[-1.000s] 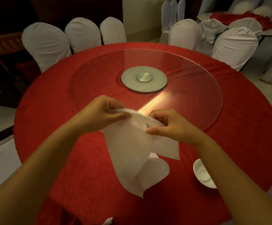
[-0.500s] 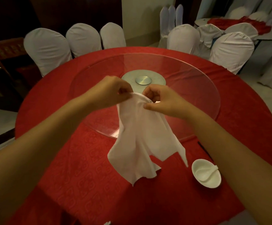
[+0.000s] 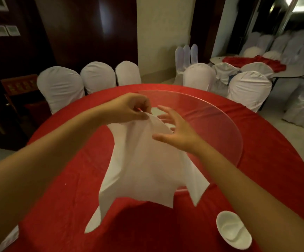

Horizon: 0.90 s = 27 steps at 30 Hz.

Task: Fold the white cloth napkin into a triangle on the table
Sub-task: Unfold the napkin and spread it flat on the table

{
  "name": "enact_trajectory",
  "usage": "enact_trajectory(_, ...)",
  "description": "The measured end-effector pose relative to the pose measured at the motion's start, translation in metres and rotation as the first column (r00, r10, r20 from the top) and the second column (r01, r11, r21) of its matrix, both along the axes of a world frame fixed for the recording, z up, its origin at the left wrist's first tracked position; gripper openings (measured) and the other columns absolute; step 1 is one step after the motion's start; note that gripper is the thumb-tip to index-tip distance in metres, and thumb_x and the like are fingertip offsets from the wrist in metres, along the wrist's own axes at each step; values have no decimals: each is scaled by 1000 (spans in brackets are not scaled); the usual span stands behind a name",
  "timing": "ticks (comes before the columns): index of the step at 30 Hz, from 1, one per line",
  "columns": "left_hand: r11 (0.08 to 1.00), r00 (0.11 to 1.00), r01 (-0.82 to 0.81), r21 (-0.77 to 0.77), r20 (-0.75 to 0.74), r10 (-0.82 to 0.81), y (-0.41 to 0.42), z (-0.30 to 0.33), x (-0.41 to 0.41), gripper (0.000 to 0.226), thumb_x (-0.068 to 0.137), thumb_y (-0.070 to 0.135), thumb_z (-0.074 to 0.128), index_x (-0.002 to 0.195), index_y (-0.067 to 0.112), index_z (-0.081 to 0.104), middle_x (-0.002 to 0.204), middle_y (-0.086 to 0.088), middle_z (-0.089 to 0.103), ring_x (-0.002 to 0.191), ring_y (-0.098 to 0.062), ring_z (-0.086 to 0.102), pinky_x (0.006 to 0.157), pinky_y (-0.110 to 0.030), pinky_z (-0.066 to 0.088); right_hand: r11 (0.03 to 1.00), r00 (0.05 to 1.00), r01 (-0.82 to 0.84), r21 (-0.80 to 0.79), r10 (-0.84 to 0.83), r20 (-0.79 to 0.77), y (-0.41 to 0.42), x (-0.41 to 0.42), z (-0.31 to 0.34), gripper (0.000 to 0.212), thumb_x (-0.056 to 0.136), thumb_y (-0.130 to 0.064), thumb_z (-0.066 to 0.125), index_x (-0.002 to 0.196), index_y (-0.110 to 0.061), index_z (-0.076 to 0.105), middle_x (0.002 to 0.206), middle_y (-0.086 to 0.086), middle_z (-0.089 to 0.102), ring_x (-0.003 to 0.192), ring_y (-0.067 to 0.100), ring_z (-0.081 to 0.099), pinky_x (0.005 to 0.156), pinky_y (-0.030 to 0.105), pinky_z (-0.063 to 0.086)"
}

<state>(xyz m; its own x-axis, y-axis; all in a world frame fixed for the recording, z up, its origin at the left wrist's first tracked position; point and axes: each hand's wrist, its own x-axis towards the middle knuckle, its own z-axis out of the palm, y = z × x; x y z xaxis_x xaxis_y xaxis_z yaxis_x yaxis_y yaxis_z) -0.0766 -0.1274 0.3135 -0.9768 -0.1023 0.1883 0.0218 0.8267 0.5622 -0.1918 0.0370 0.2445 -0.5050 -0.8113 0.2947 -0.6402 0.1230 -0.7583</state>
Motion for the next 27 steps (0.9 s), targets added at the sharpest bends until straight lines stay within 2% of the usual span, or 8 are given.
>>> enact_trajectory(3, 992, 1000, 27, -124, -8, -28, 3, 7, -1, 25, 80, 8, 68, 74, 30, 57, 73, 12, 60, 65, 3, 57, 60, -12, 46, 989, 996, 82, -122, -84, -8, -11, 9, -17, 8, 81, -20, 67, 88, -17, 66, 74, -10, 60, 67, 2, 54, 61, 20, 40)
enact_trajectory(4, 988, 1000, 4, -157, -21, -8, -1, 9, 1, 24, 79, 7, 69, 74, 28, 58, 74, 12, 62, 66, 0, 58, 62, -15, 48, 981, 993, 111, -157, -114, -9, -11, 8, -21, 3, 82, -16, 65, 80, -15, 67, 67, -9, 59, 60, 1, 50, 58, 20, 38)
enact_trajectory(9, 967, 994, -104, -234, -2, 107, -27, 8, 17, 13, 75, 5, 73, 80, 16, 68, 73, 8, 65, 66, -1, 60, 60, -11, 46, 994, 997, 77, -77, -76, 22, 6, -8, -24, 19, 82, -1, 61, 73, -17, 69, 65, -10, 63, 59, -6, 52, 60, 22, 41)
enact_trajectory(13, 928, 971, -134, -349, 141, 193, -46, -8, 24, 10, 76, 12, 72, 85, 16, 72, 76, 8, 65, 65, 4, 57, 54, -3, 41, 948, 942, 91, 305, 17, -336, 10, -27, 2, 15, 81, -6, 58, 82, -13, 72, 76, 4, 69, 72, 17, 61, 58, 22, 35)
enact_trajectory(16, 936, 953, -112, -332, 232, 197, -54, -15, 26, 8, 77, 15, 72, 85, 18, 73, 78, 6, 67, 62, 3, 57, 55, -10, 45, 879, 875, 123, 460, 123, -469, 9, -33, 23, 17, 82, -8, 57, 90, -11, 71, 91, 6, 72, 79, 15, 61, 69, 24, 42)
enact_trajectory(18, 971, 932, -46, -235, 339, 126, -58, -14, 31, 10, 77, 15, 74, 76, 25, 72, 72, 8, 68, 56, 0, 58, 51, -10, 44, 873, 896, 47, 486, 179, -407, 13, -35, 40, 13, 82, -10, 61, 90, -12, 72, 93, 3, 73, 82, 14, 64, 76, 27, 49)
enact_trajectory(22, 990, 761, 139, 35, 636, -129, -67, -13, 49, 15, 77, 18, 74, 71, 32, 74, 68, 13, 71, 59, 3, 58, 57, -14, 46, 741, 918, -328, 586, 397, 12, 27, -42, 72, 10, 82, -17, 67, 89, -21, 72, 87, -7, 74, 80, 7, 68, 71, 14, 52)
enact_trajectory(27, 998, 694, 35, -46, 720, 9, -89, -39, 13, 15, 79, 8, 71, 93, 3, 73, 61, 15, 70, 55, 5, 59, 57, -13, 46, 565, 950, -235, 791, 307, 64, 0, -74, 47, 9, 79, -16, 70, 77, -24, 74, 75, -5, 72, 68, 9, 62, 65, 27, 52)
